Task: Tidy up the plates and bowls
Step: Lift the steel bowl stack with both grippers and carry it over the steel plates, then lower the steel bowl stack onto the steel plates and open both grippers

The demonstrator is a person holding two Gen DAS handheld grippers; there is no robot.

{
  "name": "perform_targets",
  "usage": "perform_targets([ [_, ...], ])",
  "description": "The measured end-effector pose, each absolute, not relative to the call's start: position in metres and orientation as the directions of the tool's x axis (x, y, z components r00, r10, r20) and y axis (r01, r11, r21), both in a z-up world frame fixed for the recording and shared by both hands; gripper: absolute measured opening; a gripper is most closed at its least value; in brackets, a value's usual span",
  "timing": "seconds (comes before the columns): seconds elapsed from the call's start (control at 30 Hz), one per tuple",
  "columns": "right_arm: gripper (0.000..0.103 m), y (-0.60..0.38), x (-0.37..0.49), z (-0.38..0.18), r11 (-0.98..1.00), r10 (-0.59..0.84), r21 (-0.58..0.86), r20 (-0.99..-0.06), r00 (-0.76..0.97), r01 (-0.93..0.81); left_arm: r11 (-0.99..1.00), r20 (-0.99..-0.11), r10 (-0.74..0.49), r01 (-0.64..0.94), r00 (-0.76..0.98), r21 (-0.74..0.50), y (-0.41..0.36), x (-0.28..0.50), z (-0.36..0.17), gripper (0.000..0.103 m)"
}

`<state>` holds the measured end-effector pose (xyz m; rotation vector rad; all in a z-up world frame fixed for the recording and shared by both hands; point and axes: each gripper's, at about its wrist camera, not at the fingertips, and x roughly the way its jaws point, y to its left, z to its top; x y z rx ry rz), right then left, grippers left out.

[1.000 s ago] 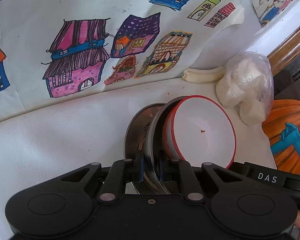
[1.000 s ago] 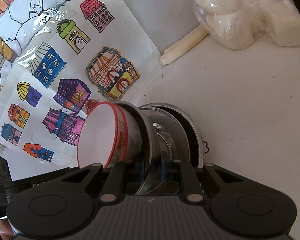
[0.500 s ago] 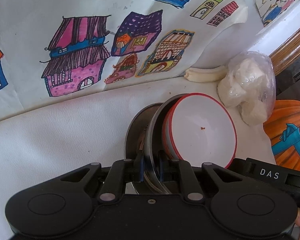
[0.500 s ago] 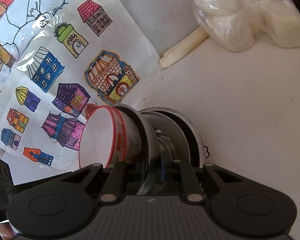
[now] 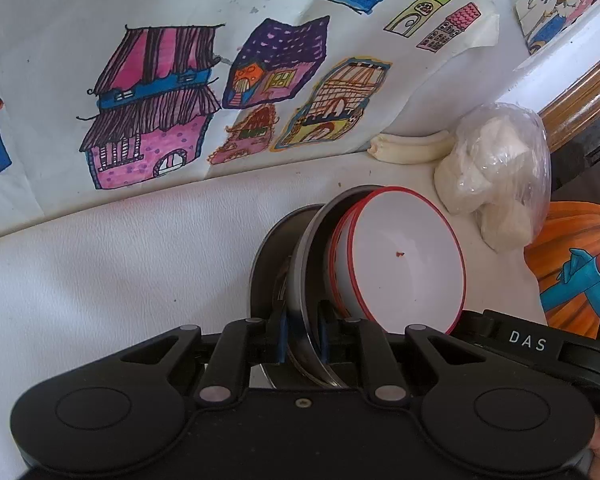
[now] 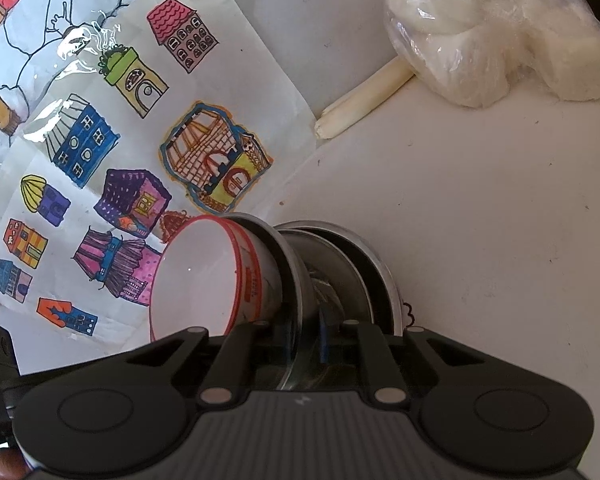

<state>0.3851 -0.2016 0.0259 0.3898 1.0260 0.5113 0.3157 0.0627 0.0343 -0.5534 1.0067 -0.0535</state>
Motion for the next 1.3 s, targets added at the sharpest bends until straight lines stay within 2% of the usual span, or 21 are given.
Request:
perform_targets([
  [0.93, 0.013, -0.203, 0.384, 0.023, 0.819, 0.57, 0.533, -0.711, 0.412, -0.212, 0.881, -0.796, -0.28, -0.185, 0.537, -0.435, 0.057, 0.319, 0.036, 0.016],
  [1.03, 0.013, -0.205, 0.383, 0.025, 0.832, 0.55, 0.515, -0.713, 0.435, -0.209, 0.894, -0.787, -0.234, -0.192, 0.57, -0.405, 0.059, 0.316, 0.043, 0.016],
  [1.13, 0.013, -0.209, 0.385, 0.023, 0.832, 0.548, 0.519, -0.72, 0.425, -0.194, 0.882, -0.778, -0.262, -0.187, 0.57, -0.434, 0.065, 0.319, 0.048, 0.013],
  [1.3, 0.013, -0.212, 0.384, 0.024, 0.829, 0.551, 0.525, -0.714, 0.432, -0.19, 0.889, -0.768, -0.234, -0.189, 0.596, -0.417, 0.066, 0.316, 0.053, 0.017],
])
